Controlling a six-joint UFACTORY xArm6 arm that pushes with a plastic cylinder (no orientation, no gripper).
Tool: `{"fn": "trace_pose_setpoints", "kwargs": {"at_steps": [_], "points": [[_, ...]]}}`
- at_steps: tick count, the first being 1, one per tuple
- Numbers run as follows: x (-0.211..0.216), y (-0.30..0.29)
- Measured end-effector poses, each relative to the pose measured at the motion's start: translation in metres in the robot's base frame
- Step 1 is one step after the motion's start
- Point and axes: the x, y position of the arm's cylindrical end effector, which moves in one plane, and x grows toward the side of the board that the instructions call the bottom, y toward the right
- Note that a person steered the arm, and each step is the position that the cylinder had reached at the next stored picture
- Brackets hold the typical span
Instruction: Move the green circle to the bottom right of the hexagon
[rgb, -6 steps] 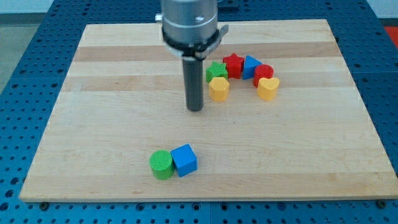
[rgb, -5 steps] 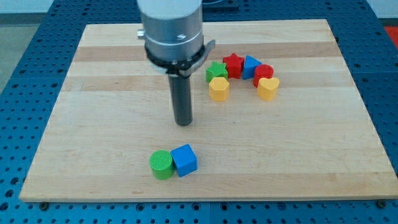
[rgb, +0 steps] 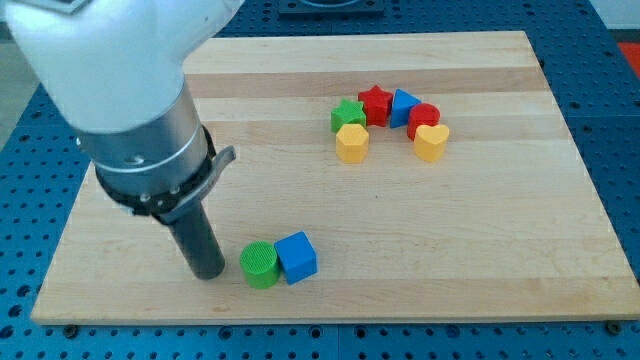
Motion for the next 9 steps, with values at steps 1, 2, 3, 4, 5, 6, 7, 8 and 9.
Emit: {"fn": "trace_pose_setpoints", "kwargs": {"at_steps": [1,2,3,4,5,6,7,8,9], "points": [[0.020,0.002],[0.019,0.017],[0.003,0.027],[-0.001,0.051],[-0.007,0.071],[-0.025,0.088],[-0.030,0.114],[-0.030,0.139],[-0.030,0.158]]}}
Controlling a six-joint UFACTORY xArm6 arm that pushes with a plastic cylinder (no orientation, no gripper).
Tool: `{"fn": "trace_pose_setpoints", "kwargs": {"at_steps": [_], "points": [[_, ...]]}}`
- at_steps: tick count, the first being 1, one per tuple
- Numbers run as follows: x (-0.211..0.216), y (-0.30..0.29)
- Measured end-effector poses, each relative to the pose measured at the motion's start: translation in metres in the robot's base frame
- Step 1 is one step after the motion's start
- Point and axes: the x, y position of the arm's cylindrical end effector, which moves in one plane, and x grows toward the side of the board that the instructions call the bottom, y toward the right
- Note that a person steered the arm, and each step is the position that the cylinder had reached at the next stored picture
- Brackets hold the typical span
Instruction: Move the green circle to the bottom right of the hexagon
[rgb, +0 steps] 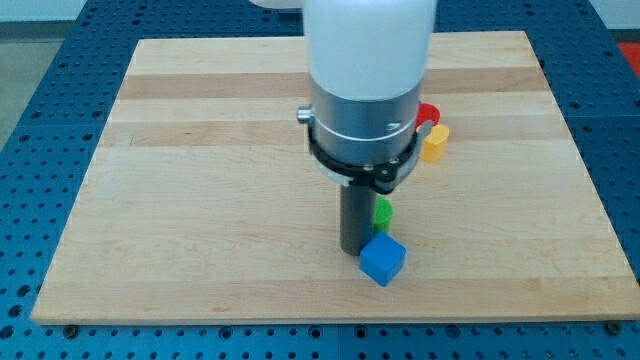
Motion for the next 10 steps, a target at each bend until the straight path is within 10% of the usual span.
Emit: {"fn": "trace_pose_setpoints", "kwargs": {"at_steps": [10], "points": [[-0.035,0.051]]}}
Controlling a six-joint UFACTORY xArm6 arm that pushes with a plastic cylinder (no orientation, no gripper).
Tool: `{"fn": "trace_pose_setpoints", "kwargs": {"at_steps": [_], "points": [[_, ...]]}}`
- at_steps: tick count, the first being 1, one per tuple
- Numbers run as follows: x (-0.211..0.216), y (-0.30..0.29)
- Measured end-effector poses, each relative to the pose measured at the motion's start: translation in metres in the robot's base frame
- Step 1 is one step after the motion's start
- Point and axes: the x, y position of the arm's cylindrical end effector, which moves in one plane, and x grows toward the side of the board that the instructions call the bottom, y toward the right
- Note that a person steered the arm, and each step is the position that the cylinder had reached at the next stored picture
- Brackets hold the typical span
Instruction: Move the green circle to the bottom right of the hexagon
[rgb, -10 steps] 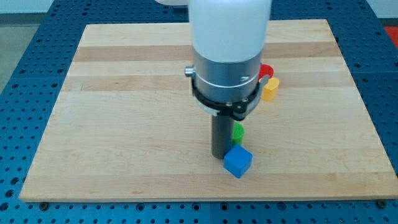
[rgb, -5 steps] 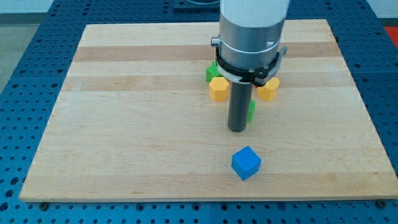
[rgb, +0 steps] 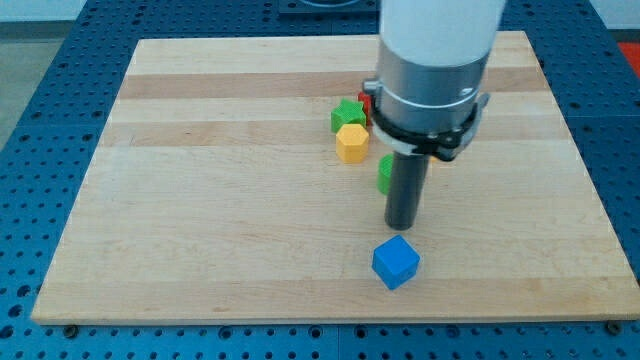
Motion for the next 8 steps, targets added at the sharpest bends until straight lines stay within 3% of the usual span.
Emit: {"fn": "trace_pose_setpoints", "kwargs": {"at_steps": [3,8], "points": [[-0.034,0.014],[-0.047,0.010]]}}
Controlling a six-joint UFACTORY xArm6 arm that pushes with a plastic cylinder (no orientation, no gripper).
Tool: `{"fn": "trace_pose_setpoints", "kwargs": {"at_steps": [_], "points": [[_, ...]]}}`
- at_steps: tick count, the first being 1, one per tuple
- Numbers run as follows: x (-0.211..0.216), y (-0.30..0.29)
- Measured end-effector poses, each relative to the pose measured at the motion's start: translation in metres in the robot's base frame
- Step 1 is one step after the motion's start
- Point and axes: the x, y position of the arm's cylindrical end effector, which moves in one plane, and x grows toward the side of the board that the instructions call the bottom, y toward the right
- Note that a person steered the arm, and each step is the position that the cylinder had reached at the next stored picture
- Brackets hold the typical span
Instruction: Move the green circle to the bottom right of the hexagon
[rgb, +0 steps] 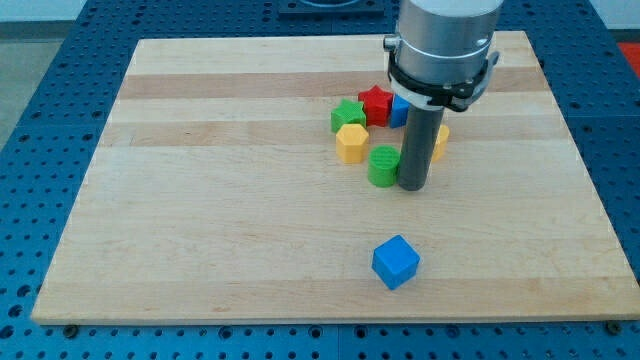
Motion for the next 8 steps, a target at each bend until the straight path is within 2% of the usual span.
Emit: {"fn": "trace_pose_setpoints", "kwargs": {"at_steps": [7,8], "points": [[-0.007,-0.016],[0.012,-0.017]]}}
